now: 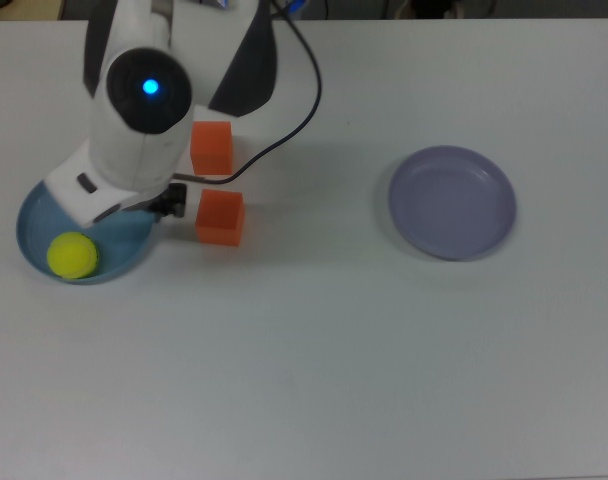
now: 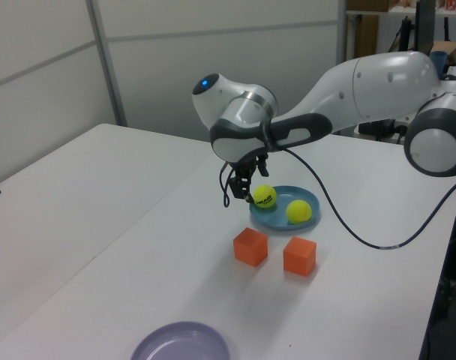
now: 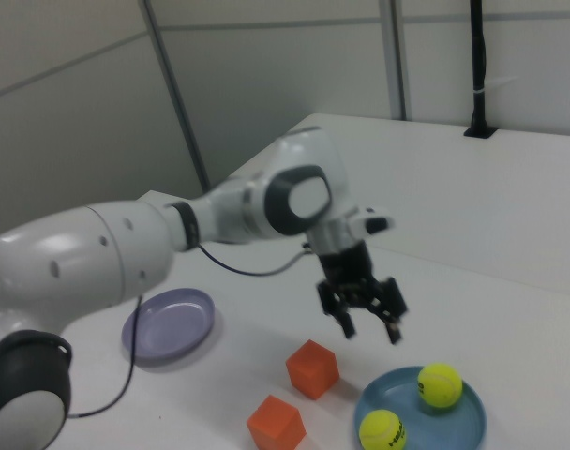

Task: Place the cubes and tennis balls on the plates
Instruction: 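Lift the open gripper and move it above an orange cube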

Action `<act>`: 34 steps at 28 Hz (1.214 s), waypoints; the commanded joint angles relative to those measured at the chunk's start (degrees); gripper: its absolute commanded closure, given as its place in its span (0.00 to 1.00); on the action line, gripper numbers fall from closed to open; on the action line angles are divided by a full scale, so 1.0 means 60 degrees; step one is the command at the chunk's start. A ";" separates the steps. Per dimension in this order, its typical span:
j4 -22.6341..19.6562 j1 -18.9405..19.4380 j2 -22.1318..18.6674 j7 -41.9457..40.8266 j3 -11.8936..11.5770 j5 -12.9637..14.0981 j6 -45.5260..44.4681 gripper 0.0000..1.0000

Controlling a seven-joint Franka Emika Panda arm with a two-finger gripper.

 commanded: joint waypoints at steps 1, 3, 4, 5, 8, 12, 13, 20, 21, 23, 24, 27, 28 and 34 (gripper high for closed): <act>-0.0341 0.0503 -0.0680 -0.0143 0.0019 0.0513 -0.0841 0.00; -0.0356 0.0636 -0.0782 -0.0128 0.0048 0.0616 -0.1178 0.00; -0.0356 0.0738 -0.0841 -0.0128 0.0135 0.0645 -0.1513 0.00; -0.0356 0.0782 -0.0841 -0.0128 0.0208 0.0646 -0.1691 0.00; -0.0371 0.0826 -0.0841 -0.0142 0.0428 0.0646 -0.2189 0.00; -0.0371 0.0827 -0.0827 -0.0099 0.0751 0.0646 -0.2659 0.00; -0.0356 0.0841 -0.0841 -0.0099 0.0766 0.0660 -0.2703 0.00; -0.0283 0.1017 -0.1120 -0.0069 0.0985 0.0646 -0.2689 0.00; -0.0283 0.1046 -0.1105 -0.0055 0.0985 0.0646 -0.2674 0.00; -0.0283 0.1134 -0.1105 -0.0026 0.0985 0.0646 -0.2615 0.00; -0.0283 0.1163 -0.1105 0.0004 0.0985 0.0646 -0.2615 0.00; -0.0297 0.1208 -0.1149 0.0019 0.0985 0.0646 -0.2615 0.00; -0.0297 0.1208 -0.1163 0.0019 0.0985 0.0646 -0.2630 0.00; -0.0297 0.1208 -0.1208 0.0019 0.0985 0.0646 -0.2645 0.00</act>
